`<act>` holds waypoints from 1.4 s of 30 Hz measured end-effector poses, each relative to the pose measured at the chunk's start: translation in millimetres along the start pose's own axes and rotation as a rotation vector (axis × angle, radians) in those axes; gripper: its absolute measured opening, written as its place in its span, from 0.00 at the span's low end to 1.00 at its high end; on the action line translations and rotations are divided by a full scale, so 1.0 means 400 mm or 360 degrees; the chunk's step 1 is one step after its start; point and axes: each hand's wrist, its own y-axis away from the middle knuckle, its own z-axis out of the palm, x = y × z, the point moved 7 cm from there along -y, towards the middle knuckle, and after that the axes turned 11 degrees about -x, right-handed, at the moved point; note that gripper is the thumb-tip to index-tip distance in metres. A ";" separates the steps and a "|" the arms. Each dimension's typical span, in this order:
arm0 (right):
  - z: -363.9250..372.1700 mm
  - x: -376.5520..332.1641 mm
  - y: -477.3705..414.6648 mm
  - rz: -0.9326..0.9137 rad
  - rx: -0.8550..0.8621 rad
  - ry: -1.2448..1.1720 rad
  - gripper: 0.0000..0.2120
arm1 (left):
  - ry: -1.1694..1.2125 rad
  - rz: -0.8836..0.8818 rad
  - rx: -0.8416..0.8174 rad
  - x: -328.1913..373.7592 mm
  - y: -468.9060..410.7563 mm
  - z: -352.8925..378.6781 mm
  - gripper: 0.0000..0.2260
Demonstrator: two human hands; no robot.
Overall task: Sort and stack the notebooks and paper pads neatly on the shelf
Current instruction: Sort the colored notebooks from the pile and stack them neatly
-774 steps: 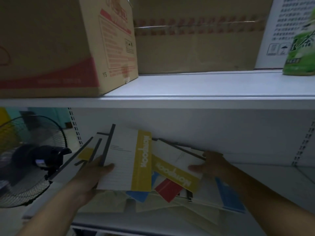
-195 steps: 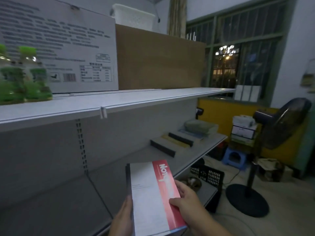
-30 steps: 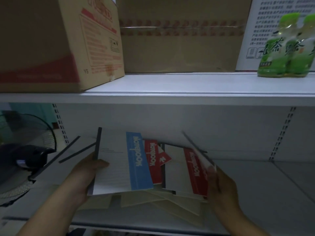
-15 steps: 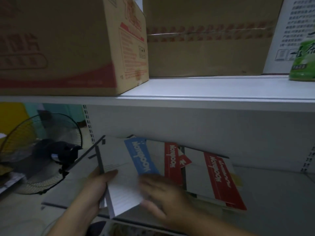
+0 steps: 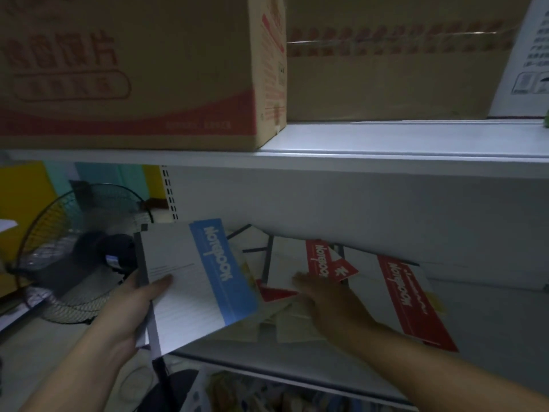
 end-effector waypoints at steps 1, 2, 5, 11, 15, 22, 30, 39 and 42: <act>-0.036 0.002 0.007 -0.0025 0.0233 -0.0161 0.19 | 0.0006 0.0009 0.0013 0.006 0.004 -0.003 0.17; -0.080 0.006 0.020 -0.0062 0.0507 -0.0246 0.18 | 0.0006 0.0014 0.0019 0.011 0.009 -0.002 0.17; -0.192 0.001 0.082 -0.0296 0.1088 -0.0386 0.16 | -0.0064 0.0009 -0.0062 0.017 0.030 0.055 0.15; -0.113 -0.028 0.198 -0.0747 0.0349 0.0442 0.22 | -0.0075 -0.0097 -0.0276 -0.034 0.083 0.382 0.06; -0.148 0.156 0.356 -0.0507 0.0086 0.0162 0.19 | 0.0092 -0.0182 -0.0398 -0.089 0.141 0.647 0.14; -0.319 0.503 0.767 0.0485 0.0413 -0.0253 0.31 | -0.0037 -0.0272 -0.0916 -0.230 0.283 1.134 0.10; -0.348 0.864 1.195 0.1117 0.0942 -0.1685 0.13 | 0.0012 -0.0505 -0.1297 -0.327 0.566 1.635 0.13; -0.405 1.123 1.486 0.1399 0.1333 -0.1731 0.17 | 0.0085 -0.0538 -0.1290 -0.407 0.666 2.005 0.17; -0.441 1.225 1.519 0.1517 0.1365 -0.1682 0.17 | 0.0081 -0.0579 -0.1346 -0.474 0.639 2.125 0.18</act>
